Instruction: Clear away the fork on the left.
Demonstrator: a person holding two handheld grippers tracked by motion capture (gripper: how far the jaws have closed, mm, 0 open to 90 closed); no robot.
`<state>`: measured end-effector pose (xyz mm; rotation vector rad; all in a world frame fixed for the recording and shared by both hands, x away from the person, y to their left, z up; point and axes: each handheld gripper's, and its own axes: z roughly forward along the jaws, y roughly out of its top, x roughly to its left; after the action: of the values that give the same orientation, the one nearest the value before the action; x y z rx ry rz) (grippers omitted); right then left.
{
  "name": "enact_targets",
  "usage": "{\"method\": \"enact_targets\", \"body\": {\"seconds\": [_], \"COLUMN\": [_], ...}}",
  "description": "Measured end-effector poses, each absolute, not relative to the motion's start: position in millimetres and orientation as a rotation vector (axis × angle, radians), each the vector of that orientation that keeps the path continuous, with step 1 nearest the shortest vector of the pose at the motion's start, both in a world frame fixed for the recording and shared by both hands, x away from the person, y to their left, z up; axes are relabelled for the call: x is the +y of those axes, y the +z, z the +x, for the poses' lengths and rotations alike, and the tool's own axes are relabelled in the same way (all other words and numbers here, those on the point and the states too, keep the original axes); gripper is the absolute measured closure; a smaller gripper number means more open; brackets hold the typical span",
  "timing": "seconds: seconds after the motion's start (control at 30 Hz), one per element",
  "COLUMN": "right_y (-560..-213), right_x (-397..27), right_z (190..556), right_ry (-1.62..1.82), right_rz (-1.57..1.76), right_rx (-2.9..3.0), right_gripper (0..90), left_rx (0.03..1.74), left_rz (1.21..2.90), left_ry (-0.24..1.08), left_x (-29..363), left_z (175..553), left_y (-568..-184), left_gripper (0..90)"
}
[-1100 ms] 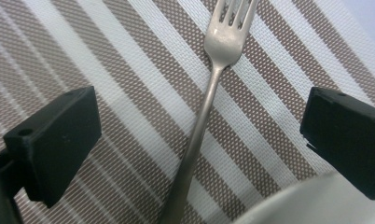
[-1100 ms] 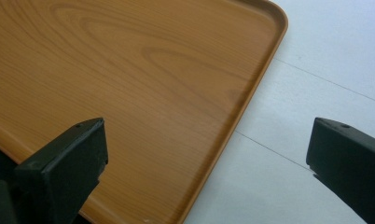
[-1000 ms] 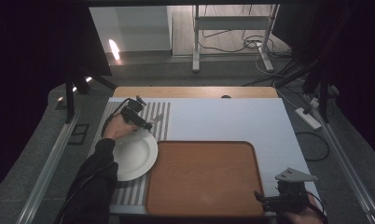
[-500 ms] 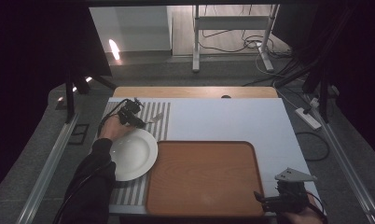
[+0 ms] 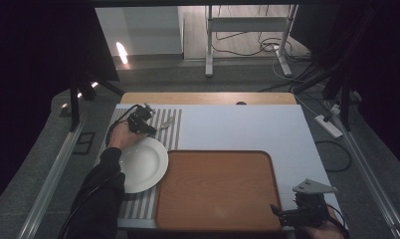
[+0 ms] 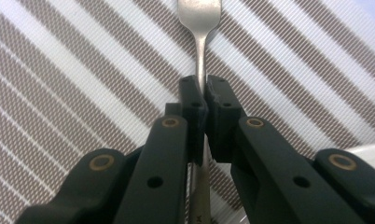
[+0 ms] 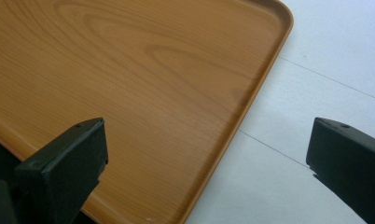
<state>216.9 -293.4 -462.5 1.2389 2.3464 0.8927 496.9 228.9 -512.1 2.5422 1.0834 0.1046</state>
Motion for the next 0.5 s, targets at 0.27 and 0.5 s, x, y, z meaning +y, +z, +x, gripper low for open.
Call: {"method": "enact_targets", "body": {"seconds": [0.27, 0.5], "right_y": [-462.4, -462.3], "right_x": [-293.7, -293.7], "right_z": [216.6, 216.4], "right_ry": [0.901, 0.903], "right_rz": [1.241, 1.239], "right_rx": [2.342, 2.341], "right_gripper": [0.0, 0.0], "left_rx": [1.007, 0.943], "left_rz": [2.540, 2.536], "left_ry": [0.130, 0.121], "left_x": [206.0, 183.5], "left_z": [497.5, 494.8], "left_y": [-500.7, -491.3], "left_gripper": [85.8, 85.8]}}
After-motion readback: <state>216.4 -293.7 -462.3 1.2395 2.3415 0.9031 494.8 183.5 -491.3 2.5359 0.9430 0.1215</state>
